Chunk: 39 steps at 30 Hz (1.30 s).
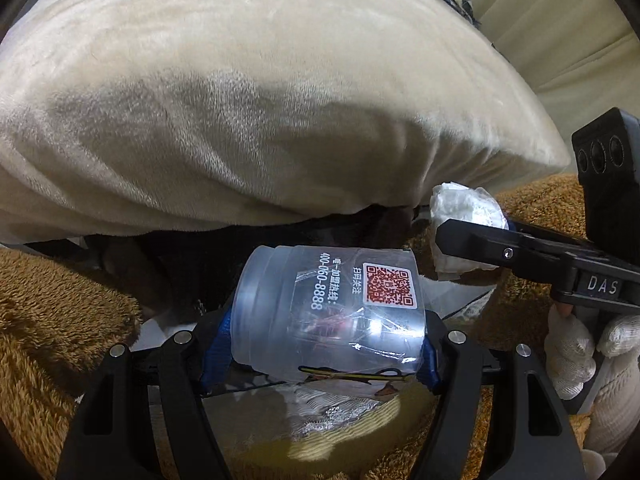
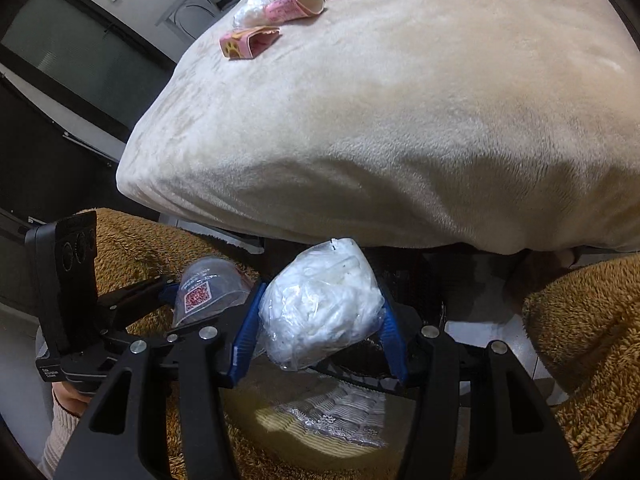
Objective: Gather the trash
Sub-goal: 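Carry the cup and bag down to the black bin with both tools, then open both tools over the bin to drop the cup and bag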
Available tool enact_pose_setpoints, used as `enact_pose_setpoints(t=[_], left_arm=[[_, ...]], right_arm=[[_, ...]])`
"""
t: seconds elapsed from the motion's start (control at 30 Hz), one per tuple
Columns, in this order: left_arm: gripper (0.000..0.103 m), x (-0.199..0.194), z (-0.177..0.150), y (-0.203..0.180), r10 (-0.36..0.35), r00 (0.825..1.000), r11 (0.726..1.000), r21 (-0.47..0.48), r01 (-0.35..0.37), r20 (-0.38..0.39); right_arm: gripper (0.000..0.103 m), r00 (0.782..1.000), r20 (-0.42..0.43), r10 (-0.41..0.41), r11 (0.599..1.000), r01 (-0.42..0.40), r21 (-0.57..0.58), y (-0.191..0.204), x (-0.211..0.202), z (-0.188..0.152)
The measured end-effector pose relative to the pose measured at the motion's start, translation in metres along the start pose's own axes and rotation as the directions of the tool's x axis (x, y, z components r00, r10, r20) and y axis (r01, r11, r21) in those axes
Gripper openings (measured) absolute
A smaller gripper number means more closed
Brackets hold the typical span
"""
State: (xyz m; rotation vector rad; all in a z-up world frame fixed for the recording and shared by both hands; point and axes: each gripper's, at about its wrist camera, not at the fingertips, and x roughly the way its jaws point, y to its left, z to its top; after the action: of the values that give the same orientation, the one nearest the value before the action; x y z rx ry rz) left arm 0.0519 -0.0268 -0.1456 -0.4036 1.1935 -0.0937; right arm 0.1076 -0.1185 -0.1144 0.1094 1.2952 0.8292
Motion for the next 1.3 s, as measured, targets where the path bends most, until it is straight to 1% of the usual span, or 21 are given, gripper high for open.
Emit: enact_pose_setpoints(t=[0.27,0.43,0.6,0.67,0.7,0.73,0.8,0.97,1.23,1.3], left_arm=[[0.071,0.014,-0.001,0.007,0.004,0.998,1.0,-0.027,-0.006,-0.068],[0.071,0.019,0.0,0.007,0.011,0.996,1.0,-0.022,-0.013,-0.093],[0.073,0.018,0.0,0.007,0.001,0.996,1.0,-0.024,-0.003,-0.093],[0.078,0.019,0.0,0.008,-0.002,0.996,0.999,-0.034,-0.001,-0.093],[0.084,0.019,0.0,0.009,-0.005,0.996,0.999,-0.036,0.002,-0.092],[0.089,0.019,0.001,0.008,-0.007,0.996,0.999,-0.035,0.004,-0.092],[0.093,0.018,0.0,0.007,0.0,0.996,1.0,-0.028,-0.002,-0.09],[0.093,0.017,0.001,0.007,0.004,0.997,1.0,-0.029,-0.006,-0.08],[0.093,0.007,0.0,0.003,0.002,1.0,1.0,-0.01,-0.002,-0.024],[0.093,0.001,0.0,0.002,-0.006,1.0,1.0,-0.005,0.006,-0.003]], right_arm=[[0.054,0.999,-0.053,0.001,0.998,0.003,0.061,-0.012,0.011,0.003],[0.055,0.998,-0.063,0.002,0.997,0.003,0.077,-0.013,0.014,0.004],[0.055,0.998,-0.067,0.006,0.997,-0.001,0.076,-0.012,0.016,0.005],[0.057,0.998,-0.065,0.006,0.997,0.0,0.081,-0.011,0.017,0.005],[0.059,0.998,-0.064,0.012,0.996,-0.006,0.09,-0.013,0.017,0.006],[0.066,0.998,-0.06,0.015,0.995,-0.009,0.1,-0.014,0.017,0.006],[0.067,0.998,-0.057,0.014,0.994,-0.007,0.113,-0.017,0.016,0.007],[0.067,0.999,-0.052,0.01,0.994,-0.004,0.111,-0.017,0.016,0.007],[0.067,0.999,-0.032,0.0,0.997,0.002,0.083,-0.011,0.01,0.007],[0.067,1.0,-0.015,-0.001,0.998,0.002,0.069,-0.008,0.006,0.007]])
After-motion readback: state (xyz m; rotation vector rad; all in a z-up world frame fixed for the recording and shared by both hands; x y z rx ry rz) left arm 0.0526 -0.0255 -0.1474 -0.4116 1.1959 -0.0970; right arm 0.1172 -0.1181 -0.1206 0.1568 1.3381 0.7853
